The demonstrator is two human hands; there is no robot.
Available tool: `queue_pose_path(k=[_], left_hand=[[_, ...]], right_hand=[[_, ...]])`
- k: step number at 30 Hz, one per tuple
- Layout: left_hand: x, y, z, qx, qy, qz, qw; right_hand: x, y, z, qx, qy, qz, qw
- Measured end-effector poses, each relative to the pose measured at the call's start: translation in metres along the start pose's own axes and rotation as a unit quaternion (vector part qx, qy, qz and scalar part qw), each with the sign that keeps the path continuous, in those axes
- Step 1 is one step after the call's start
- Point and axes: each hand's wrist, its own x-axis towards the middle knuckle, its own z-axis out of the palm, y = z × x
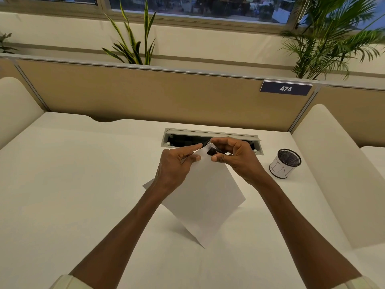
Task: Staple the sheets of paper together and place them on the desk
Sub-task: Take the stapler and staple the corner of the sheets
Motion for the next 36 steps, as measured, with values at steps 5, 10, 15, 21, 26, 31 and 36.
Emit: queue_pose_path(k=[5,10,15,21,26,31,36], left_hand=[[-0.001,0.004,-0.004,0.010,-0.014,0.012,1.000],[0.000,-0.005,-0.003,0.025,-0.023,0.036,0.999],[0.001,-0.010,-0.002,0.018,-0.024,0.047,0.998],[0.000,-0.015,-0.002,0.021,-0.029,0.041,0.999],[0.000,-0.018,-0.004,0.028,-0.025,0.036,0.999],[-0.002,-0.014,-0.005,0.031,-0.020,0.026,0.999],[-0.002,-0.012,-0.004,0.015,-0.023,0.010,1.000]], right_hand=[[0.001,0.002,0.001,0.006,0.014,0.006,1.000],[0.001,0.001,0.003,-0.003,0.012,-0.003,1.000],[0.000,0.000,0.004,-0.021,-0.001,-0.023,1.000],[-0.001,-0.005,0.007,-0.022,-0.002,-0.028,0.999],[-0.002,-0.006,0.008,-0.017,-0.003,-0.026,1.000],[-0.002,-0.004,0.009,-0.016,-0.001,-0.024,1.000],[-0.001,0.003,0.011,-0.021,0.011,-0.018,1.000]])
